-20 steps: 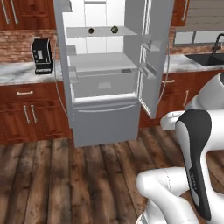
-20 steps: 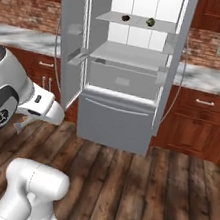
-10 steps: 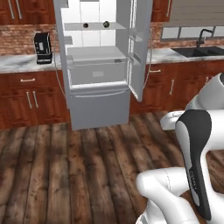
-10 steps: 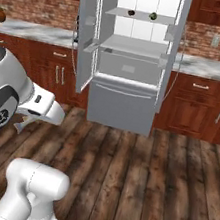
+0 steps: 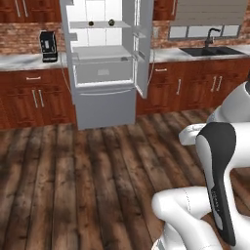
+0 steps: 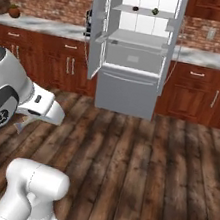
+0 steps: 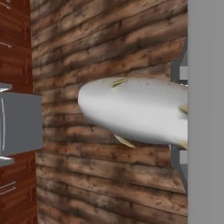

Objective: Gather the broccoli and sweet potato from the fridge and place them on a tray on the dining counter. Then gather the chicken drumstick and fish from the fridge and place them on the other tray.

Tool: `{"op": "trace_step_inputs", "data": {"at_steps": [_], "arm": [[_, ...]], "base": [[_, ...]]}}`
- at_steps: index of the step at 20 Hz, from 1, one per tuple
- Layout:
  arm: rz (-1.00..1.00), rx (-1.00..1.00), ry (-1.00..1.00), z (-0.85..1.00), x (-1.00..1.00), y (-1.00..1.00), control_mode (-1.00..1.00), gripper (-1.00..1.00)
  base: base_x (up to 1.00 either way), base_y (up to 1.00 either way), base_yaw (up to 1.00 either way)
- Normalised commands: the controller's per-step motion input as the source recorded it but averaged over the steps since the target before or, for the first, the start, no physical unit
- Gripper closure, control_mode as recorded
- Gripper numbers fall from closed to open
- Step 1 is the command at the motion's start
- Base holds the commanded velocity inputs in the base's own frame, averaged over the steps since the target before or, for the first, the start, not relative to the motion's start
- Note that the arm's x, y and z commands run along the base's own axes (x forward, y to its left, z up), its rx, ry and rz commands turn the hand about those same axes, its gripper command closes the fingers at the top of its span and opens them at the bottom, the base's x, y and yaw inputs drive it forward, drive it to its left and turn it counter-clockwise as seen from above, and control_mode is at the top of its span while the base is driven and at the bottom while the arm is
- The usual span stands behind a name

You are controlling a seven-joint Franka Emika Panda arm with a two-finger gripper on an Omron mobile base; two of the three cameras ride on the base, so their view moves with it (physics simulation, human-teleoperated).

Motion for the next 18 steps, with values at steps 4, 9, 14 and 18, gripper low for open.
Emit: {"op": "trace_step_inputs", "data": {"at_steps": [4, 9, 14, 18], "arm": [[0.00, 0.00, 0.00, 0.00, 0.00, 0.00, 1.00, 1.00], [0.00, 0.00, 0.00, 0.00, 0.00, 0.00, 1.00, 1.00], [0.00, 0.00, 0.00, 0.00, 0.00, 0.00, 1.00, 1.00], [0.00, 0.00, 0.00, 0.00, 0.00, 0.00, 1.00, 1.00]], "base": [[-1.00, 0.00, -0.02], [-1.00, 0.00, -0.01], [-1.00, 0.00, 0.00], [-1.00, 0.00, 0.00]]}}
